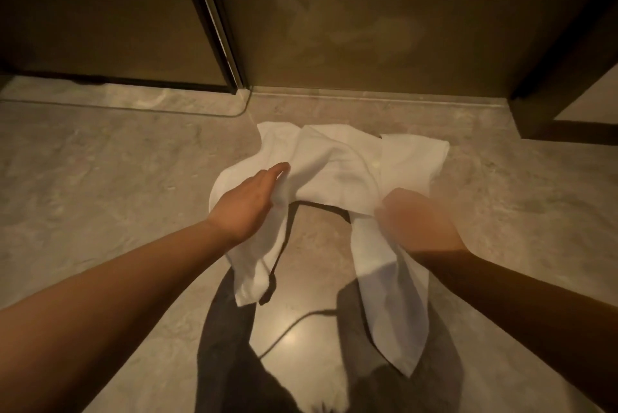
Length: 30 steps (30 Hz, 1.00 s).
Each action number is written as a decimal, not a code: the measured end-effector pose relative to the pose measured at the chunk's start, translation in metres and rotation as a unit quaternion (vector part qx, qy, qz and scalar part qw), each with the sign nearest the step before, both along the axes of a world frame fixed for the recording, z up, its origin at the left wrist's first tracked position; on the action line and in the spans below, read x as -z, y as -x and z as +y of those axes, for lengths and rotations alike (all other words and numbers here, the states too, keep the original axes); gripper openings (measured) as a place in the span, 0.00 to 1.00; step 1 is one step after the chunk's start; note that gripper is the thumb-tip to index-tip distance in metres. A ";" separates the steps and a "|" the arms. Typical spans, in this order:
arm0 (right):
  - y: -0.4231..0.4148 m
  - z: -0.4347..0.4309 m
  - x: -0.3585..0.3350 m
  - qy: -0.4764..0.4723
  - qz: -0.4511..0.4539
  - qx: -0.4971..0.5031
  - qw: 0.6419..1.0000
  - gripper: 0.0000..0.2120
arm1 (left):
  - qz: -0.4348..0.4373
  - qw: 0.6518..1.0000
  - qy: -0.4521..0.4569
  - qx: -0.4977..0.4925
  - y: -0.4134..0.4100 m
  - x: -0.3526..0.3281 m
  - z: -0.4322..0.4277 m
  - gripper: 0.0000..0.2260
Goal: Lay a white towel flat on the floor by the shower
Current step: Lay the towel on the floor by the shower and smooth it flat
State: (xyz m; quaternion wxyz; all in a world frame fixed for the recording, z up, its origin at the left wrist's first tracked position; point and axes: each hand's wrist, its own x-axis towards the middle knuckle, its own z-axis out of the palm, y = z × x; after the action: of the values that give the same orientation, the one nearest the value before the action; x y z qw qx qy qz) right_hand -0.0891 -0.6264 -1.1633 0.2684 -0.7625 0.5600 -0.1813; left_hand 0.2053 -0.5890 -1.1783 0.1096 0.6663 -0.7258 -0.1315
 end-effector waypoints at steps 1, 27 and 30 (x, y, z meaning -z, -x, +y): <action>-0.002 0.005 0.000 -0.003 0.005 -0.008 1.000 0.07 | -0.005 1.000 -0.010 0.004 -0.003 -0.001 0.004 0.30; 0.017 -0.020 0.044 0.014 0.182 -0.142 0.973 0.15 | -0.157 0.953 0.005 0.259 0.073 0.004 -0.026 0.26; 0.023 -0.031 0.054 0.053 0.266 -0.225 0.936 0.19 | -0.209 0.936 -0.037 0.281 0.091 0.019 -0.035 0.26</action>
State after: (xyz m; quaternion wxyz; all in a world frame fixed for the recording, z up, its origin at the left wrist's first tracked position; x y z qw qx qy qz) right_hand -0.1122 -0.6576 -1.2169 0.1023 -0.9020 0.4147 0.0636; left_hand 0.1147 -0.6237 -1.1973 -0.1111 0.4512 -0.8845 -0.0413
